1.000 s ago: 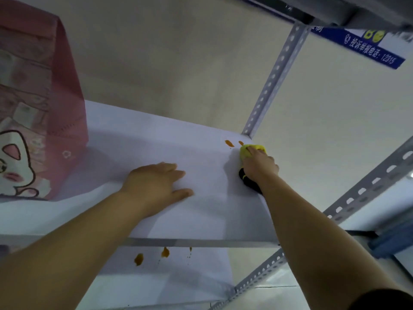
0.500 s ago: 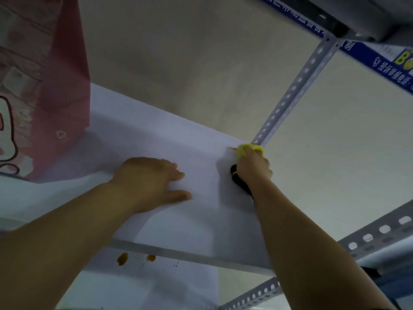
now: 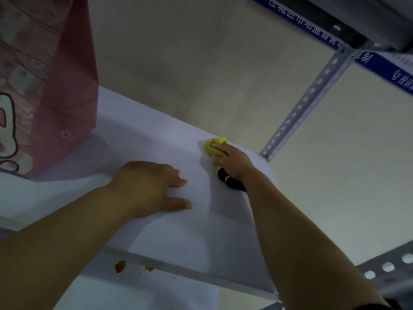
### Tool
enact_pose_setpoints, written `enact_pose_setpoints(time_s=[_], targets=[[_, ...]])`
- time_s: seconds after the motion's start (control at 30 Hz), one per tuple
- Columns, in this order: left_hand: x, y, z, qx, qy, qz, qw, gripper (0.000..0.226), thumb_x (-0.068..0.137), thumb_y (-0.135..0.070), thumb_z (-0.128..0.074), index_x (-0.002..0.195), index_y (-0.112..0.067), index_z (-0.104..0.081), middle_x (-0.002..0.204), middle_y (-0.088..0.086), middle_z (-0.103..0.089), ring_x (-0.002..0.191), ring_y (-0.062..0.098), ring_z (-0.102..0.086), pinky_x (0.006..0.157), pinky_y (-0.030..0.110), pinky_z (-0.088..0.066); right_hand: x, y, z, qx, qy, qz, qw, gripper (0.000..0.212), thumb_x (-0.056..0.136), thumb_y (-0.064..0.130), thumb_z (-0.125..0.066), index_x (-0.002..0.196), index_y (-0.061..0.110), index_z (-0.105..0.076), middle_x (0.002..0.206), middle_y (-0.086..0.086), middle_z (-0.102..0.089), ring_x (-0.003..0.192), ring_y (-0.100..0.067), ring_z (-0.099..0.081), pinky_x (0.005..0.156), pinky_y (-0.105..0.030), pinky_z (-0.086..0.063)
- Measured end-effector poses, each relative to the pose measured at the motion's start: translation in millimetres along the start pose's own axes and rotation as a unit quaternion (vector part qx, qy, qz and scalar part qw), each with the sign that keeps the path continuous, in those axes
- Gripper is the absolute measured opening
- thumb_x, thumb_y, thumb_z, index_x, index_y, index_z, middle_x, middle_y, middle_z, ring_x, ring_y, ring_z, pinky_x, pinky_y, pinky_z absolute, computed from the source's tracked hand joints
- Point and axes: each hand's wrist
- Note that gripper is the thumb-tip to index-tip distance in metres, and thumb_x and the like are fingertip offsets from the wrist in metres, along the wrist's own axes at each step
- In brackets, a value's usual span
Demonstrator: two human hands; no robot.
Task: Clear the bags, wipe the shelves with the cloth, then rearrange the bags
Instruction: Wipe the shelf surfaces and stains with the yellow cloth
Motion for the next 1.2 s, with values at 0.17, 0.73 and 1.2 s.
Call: enact_pose_setpoints(time_s=[0.17, 0.73, 1.2], targets=[[-0.1, -0.5, -3.4, -0.008, 0.008, -0.003, 1.000, 0.076, 0.069, -0.084, -0.027, 0.135, -0.049, -0.037, 0.149, -0.023, -0.029, 0.134, 0.004, -0.034, 0.105, 0.027, -0.033, 0.5, -39.6, 15.6, 0.001, -0.093, -0.110, 0.990, 0.041, 0.091, 0.036, -0.048, 0.132, 0.037, -0.050, 0.136, -0.004, -0.053, 0.116, -0.029, -0.053, 0.097, -0.035, -0.042], [-3.6, -8.4, -6.1, -0.010, 0.002, -0.005, 1.000, 0.067, 0.081, -0.072, -0.036, 0.136, -0.034, -0.044, 0.149, -0.011, -0.035, 0.137, 0.011, -0.030, 0.109, 0.029, -0.028, -30.7, -22.7, 13.8, -0.008, -0.052, -0.064, 0.997, 0.036, 0.095, 0.029, -0.048, 0.131, 0.032, -0.054, 0.138, 0.002, -0.052, 0.120, -0.024, -0.050, 0.103, -0.037, -0.038], [-53.6, -17.8, 12.1, 0.015, -0.049, 0.013, 0.999, 0.036, 0.092, -0.043, -0.046, 0.096, -0.012, -0.066, 0.102, 0.002, -0.060, 0.097, 0.022, -0.056, 0.080, 0.038, -0.048, -114.5, 20.2, -10.2, 0.060, -0.013, 0.003, 0.998, 0.034, 0.090, 0.038, -0.056, 0.122, 0.047, -0.056, 0.142, 0.009, -0.047, 0.124, -0.021, -0.048, 0.104, -0.036, -0.038]])
Point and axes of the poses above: each hand's wrist, its own x-axis towards the middle knuckle, its own z-axis out of the back of the hand, y = z × x
